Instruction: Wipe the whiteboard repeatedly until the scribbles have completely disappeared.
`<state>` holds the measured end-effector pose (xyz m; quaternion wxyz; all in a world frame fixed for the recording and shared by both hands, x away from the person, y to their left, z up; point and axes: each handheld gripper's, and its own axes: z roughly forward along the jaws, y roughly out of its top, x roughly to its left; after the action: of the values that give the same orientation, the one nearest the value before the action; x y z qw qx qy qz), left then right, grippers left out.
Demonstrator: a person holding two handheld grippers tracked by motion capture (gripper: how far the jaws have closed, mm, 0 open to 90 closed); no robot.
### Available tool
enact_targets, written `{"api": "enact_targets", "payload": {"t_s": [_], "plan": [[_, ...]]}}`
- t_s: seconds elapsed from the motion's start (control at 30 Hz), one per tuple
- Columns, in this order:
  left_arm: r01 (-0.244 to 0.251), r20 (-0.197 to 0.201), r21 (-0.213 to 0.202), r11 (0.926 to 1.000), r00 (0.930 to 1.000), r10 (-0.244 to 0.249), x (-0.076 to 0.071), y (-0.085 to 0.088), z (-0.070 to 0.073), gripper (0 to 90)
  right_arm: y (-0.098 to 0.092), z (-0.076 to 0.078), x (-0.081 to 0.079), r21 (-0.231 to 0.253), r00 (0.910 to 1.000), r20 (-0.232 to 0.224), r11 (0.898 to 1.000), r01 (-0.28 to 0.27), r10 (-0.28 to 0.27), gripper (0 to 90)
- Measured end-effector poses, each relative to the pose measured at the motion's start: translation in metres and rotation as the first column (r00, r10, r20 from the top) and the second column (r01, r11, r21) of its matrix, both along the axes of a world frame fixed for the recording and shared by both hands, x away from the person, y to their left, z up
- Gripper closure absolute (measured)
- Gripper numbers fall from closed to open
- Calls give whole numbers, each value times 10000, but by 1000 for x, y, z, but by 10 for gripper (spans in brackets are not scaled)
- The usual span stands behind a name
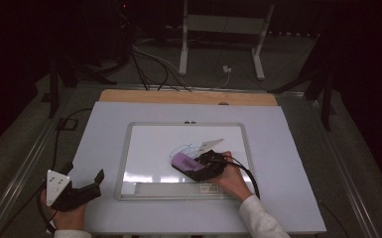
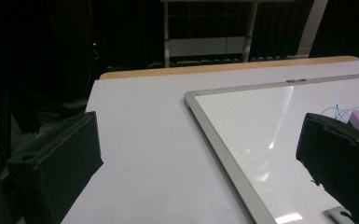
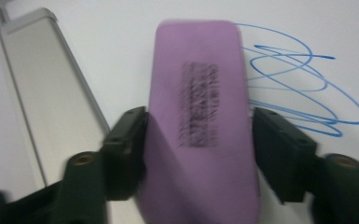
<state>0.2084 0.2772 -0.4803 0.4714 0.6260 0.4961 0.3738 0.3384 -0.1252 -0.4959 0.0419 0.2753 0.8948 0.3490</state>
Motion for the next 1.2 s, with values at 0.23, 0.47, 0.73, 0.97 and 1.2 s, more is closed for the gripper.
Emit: {"api": "enact_targets", "payload": {"t_s": [0.23,0.47,0.73,0.97,1.2], "plan": [[-8,-6,9,10000,10000,8,0,0,0,7,-1,6,4,878,9990,10,9951,448,-451,224],[25,21,3,10000,10000,-25,1,-1,0,7,2,0,12,1088,9950,-885,9925,557,-461,408],[28,17,13,10000,10000,-28,1,-1,0,7,5,1,12,1000,9947,-957,9938,476,-380,420],[24,17,5,10000,10000,-24,1,-1,0,7,13,-2,11,963,9960,-847,9947,357,-276,363],[21,20,-2,10000,10000,-21,1,-1,0,7,16,-2,10,810,9969,-764,9964,251,-189,406]]}}
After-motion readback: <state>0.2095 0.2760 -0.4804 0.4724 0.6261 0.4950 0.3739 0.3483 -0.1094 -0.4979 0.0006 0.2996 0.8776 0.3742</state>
